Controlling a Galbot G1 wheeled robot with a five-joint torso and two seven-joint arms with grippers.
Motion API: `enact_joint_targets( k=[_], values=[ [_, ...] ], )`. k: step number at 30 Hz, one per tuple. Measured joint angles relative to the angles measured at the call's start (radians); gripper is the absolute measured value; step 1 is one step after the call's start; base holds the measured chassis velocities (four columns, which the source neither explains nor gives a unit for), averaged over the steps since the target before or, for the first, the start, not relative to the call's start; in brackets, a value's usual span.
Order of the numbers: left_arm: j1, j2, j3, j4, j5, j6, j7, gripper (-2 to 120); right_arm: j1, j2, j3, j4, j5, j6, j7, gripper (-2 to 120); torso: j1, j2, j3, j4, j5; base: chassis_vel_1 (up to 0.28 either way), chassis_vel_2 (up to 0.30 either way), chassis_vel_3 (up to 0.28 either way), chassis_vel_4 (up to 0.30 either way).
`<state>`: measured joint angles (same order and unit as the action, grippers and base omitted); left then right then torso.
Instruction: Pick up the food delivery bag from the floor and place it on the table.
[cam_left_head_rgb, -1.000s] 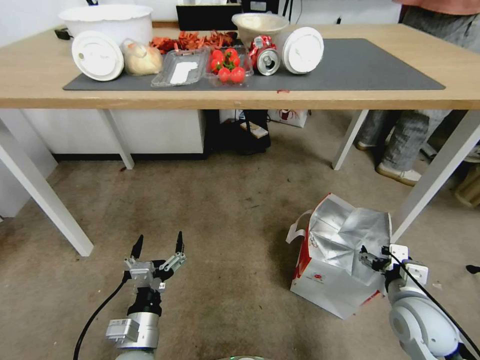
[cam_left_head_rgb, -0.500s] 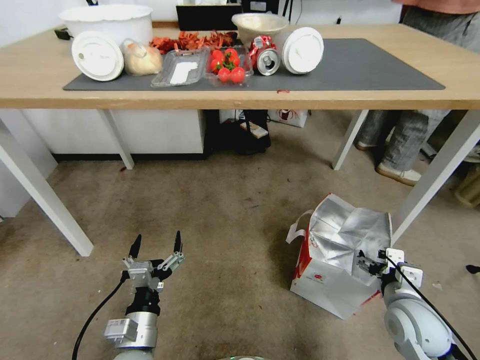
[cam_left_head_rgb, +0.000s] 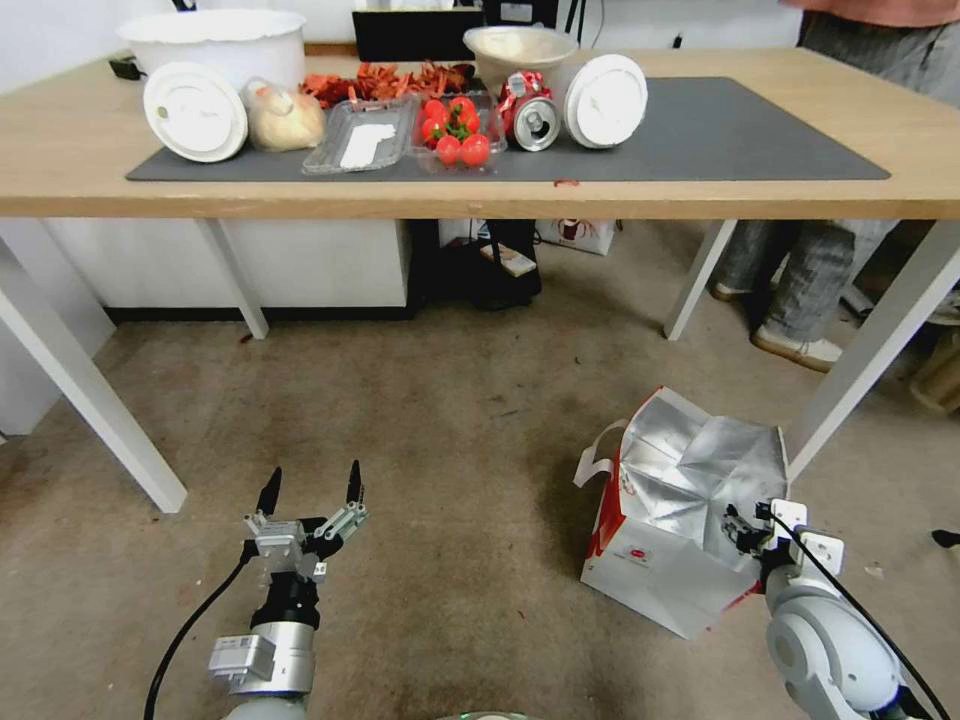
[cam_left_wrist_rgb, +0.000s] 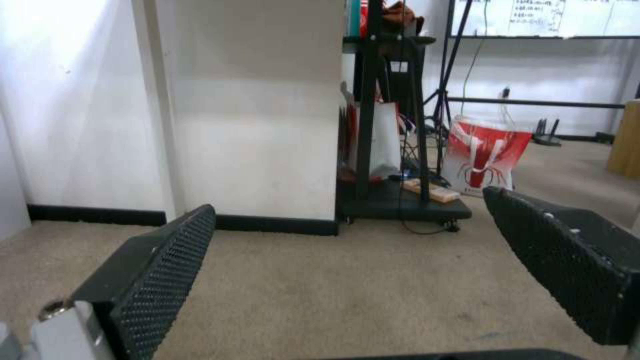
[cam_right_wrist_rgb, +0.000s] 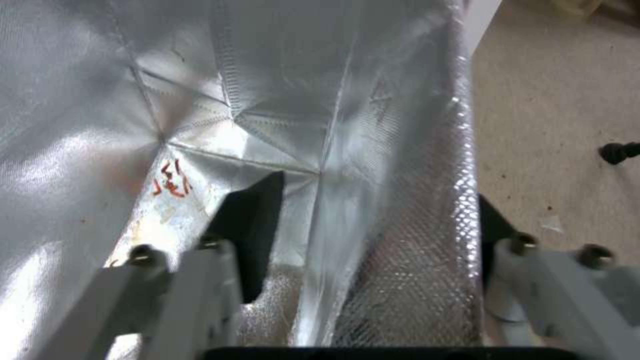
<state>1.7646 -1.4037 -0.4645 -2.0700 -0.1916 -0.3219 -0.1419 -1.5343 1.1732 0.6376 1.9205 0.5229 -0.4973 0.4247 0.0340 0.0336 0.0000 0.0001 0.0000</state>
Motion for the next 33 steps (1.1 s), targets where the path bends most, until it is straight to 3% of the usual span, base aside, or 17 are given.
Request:
enact_joint_targets(
  k=[13, 25, 33],
  values=[
    [0.000, -0.004, -0.001, -0.004, 0.008, -0.021, -0.009, 100, 0.004, -0.003, -0.003, 0.002, 0.032, -0.008, 0.010, 0, 0.000, 0.000, 0.000, 0.0000, 0.0000, 0.000, 0.000, 0.000, 0.000],
    [-0.001, -0.007, 0.000, -0.002, 0.011, -0.020, -0.016, 100, 0.000, -0.039, 0.006, 0.030, 0.073, -0.002, -0.033, 0, 0.000, 0.000, 0.000, 0.0000, 0.0001, 0.000, 0.000, 0.000, 0.000],
    [-0.002, -0.004, -0.002, -0.007, 0.010, -0.013, -0.017, 100, -0.015, -0.163, 0.043, 0.084, 0.127, 0.038, -0.262, 0, 0.000, 0.000, 0.000, -0.0001, 0.0001, 0.000, 0.000, 0.000, 0.000]
  ],
)
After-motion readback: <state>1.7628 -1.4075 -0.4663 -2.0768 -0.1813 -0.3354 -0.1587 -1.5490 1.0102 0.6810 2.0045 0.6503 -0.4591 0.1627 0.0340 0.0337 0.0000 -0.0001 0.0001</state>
